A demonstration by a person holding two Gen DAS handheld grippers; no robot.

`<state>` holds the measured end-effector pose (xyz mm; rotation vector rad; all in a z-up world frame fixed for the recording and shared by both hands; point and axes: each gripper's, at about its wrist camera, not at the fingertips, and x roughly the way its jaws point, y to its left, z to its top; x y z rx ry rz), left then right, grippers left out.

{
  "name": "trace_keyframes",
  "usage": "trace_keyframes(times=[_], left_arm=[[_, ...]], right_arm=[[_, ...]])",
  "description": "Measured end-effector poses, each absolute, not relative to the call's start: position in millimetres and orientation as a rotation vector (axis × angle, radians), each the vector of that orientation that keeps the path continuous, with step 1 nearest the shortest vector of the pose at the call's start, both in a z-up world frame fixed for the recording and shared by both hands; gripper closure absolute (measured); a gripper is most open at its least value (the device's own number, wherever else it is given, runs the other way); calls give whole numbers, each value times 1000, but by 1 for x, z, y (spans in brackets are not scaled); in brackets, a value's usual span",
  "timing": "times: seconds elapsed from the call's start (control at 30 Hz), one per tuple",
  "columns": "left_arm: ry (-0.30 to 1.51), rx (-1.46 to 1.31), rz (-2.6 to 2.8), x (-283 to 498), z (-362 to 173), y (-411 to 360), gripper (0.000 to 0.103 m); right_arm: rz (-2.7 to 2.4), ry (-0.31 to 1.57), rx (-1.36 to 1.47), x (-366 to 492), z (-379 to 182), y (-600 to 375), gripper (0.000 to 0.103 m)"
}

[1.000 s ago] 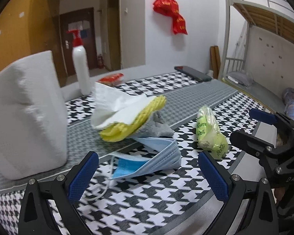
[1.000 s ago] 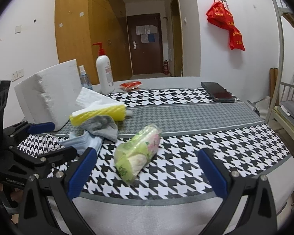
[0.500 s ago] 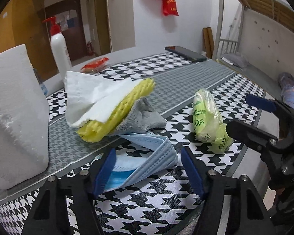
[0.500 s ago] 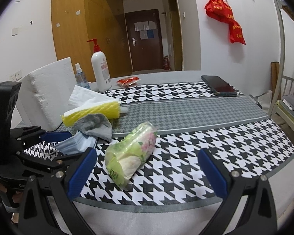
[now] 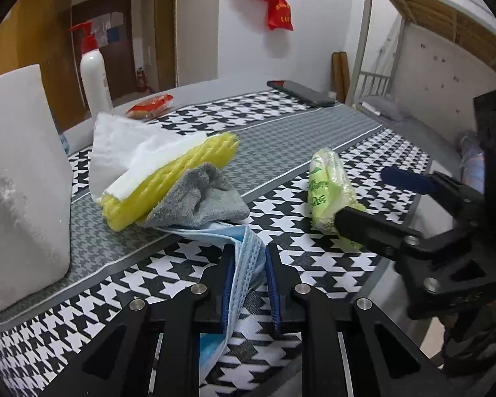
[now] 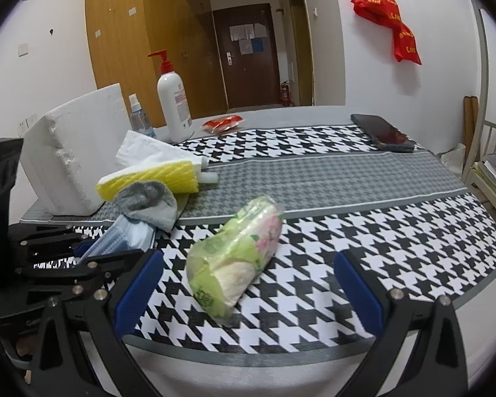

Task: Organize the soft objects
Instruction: 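Close the left gripper on the blue face mask, then lift the mask with the left gripper while the right gripper grasps the green bread bag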

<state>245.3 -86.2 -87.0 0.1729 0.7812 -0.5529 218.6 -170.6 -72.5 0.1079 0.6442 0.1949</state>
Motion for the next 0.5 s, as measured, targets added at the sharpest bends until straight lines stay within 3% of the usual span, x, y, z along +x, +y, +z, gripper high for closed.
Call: trace_keyframes(times=[0.4, 0.5], left_arm=[[696, 102, -605, 224, -77, -62, 83], [693, 91, -593, 226, -78, -56, 83]], right_arm=[[172, 672, 111, 227, -71, -163, 0], [165, 686, 109, 231, -72, -161, 8]])
